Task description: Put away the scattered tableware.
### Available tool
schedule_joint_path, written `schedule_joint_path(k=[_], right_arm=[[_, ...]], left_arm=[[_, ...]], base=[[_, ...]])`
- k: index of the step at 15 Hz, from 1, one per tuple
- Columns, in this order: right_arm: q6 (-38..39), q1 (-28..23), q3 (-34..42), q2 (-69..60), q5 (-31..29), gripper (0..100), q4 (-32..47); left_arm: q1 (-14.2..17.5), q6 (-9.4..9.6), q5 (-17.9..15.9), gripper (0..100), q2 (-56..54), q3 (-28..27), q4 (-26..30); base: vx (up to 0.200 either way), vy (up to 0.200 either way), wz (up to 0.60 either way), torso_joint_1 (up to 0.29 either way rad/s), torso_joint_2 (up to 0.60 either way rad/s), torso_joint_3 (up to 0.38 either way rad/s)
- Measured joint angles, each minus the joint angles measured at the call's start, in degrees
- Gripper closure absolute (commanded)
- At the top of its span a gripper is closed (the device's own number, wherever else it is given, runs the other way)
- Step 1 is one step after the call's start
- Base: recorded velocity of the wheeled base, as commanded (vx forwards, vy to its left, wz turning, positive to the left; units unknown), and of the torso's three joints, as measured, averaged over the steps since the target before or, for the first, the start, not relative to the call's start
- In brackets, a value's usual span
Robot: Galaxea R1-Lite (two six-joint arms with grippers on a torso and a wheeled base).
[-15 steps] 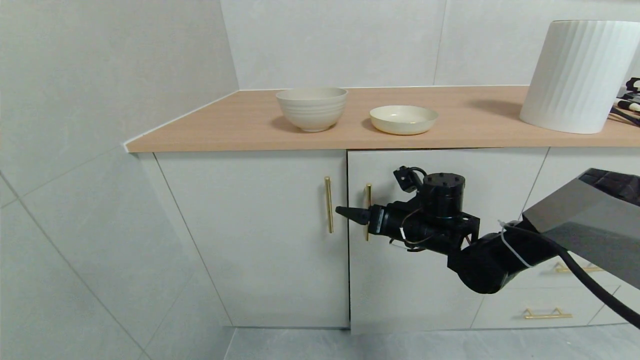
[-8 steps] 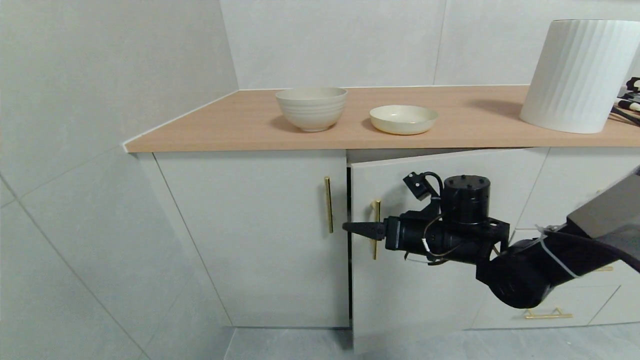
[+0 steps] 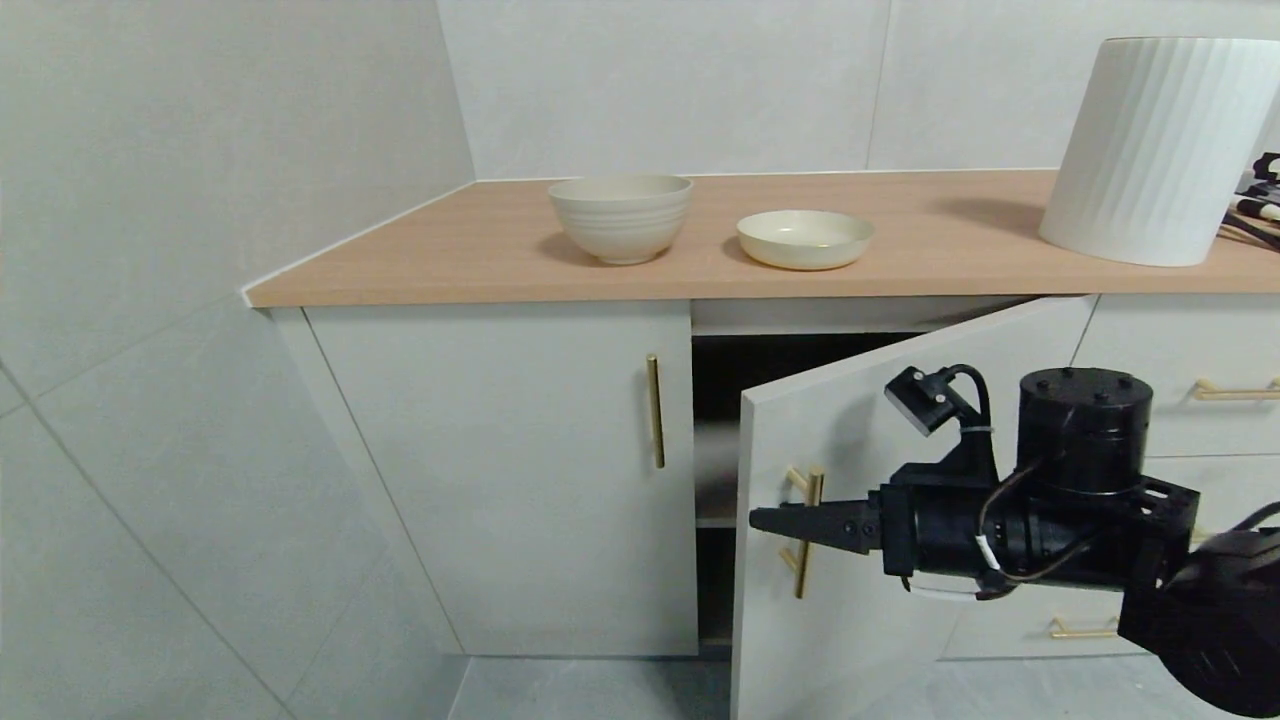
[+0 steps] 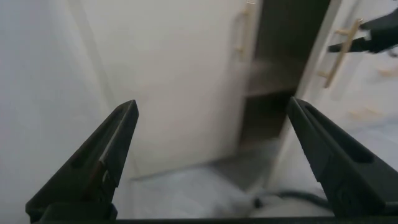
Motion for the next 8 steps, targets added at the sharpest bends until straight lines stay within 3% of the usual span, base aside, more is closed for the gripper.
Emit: schedule_joint_path(k=[3, 5, 7, 8], right_arm=[[0.0, 0.4, 3.2, -3.1, 0.8, 0, 0.0], [0.1, 0.6, 4.0, -3.9, 1.0, 0, 0.0], [0.1, 0.7, 5.1, -4.5, 1.1, 0, -0.4], [0.1, 0.7, 5.4, -4.7, 1.2, 0, -0.4]], left_arm=[[-1.4, -0.22, -5.6, 0, 18.3, -11.6, 1.5], [-4.0, -1.07, -8.9, 0, 31.6, -18.9, 0.0], [-8.3, -4.22, -10.4, 0, 43.9, -22.2, -9.0], [-11.2, -7.20, -10.9, 0, 50.4, -22.8, -17.7]], base=[[0.000, 0.000, 0.00, 0.000, 0.00, 0.000], [0.000, 0.000, 0.00, 0.000, 0.00, 0.000], [0.000, 0.000, 0.00, 0.000, 0.00, 0.000], [0.000, 0.000, 0.00, 0.000, 0.00, 0.000]])
